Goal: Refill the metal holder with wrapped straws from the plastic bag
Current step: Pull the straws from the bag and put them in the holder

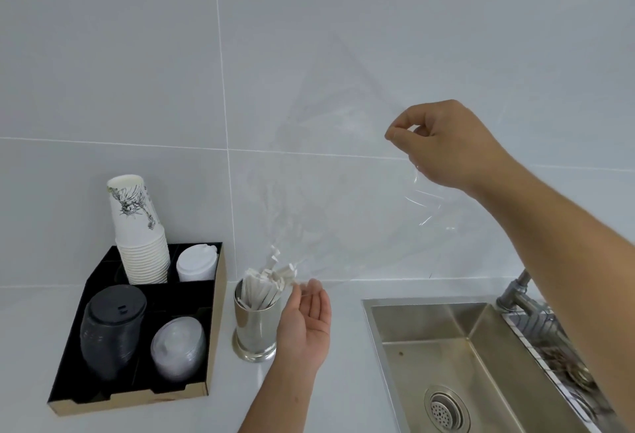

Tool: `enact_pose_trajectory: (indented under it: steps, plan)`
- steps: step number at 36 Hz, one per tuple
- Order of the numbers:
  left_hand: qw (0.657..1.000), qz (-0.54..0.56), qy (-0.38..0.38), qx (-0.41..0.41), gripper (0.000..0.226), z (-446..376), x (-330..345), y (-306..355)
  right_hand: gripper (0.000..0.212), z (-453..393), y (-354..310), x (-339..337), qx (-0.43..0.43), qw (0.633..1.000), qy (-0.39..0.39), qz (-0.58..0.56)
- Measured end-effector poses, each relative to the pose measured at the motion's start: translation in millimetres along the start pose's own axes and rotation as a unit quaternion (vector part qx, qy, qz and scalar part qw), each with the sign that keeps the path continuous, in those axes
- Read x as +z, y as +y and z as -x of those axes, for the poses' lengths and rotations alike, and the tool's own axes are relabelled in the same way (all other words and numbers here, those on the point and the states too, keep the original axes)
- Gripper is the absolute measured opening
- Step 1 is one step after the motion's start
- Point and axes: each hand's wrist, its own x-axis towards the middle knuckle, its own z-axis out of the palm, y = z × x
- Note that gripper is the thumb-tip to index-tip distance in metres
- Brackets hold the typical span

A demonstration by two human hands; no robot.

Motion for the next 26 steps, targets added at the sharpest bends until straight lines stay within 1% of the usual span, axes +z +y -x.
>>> enact_pose_trajectory:
  steps: [7,12,18,26]
  plan:
    - [1.0,-0.016,0.005,0.001,0.013,5,-5,-5,0.016,14,13,-13,0.003,1.0,0.017,-0.025]
    - [1.0,-0.027,0.007,0.0,0.012,10,-7,-8,0.016,21,24,-24,0.023,0.999,0.029,-0.036]
    - [0.999,-0.047,-0.012,0.003,0.008,15,-6,-8,0.015,35,38,-37,0.027,0.996,0.057,-0.062]
    - [0.996,-0.076,-0.038,0.003,0.007,19,-2,-7,0.015,58,63,-52,0.064,0.99,0.089,-0.087]
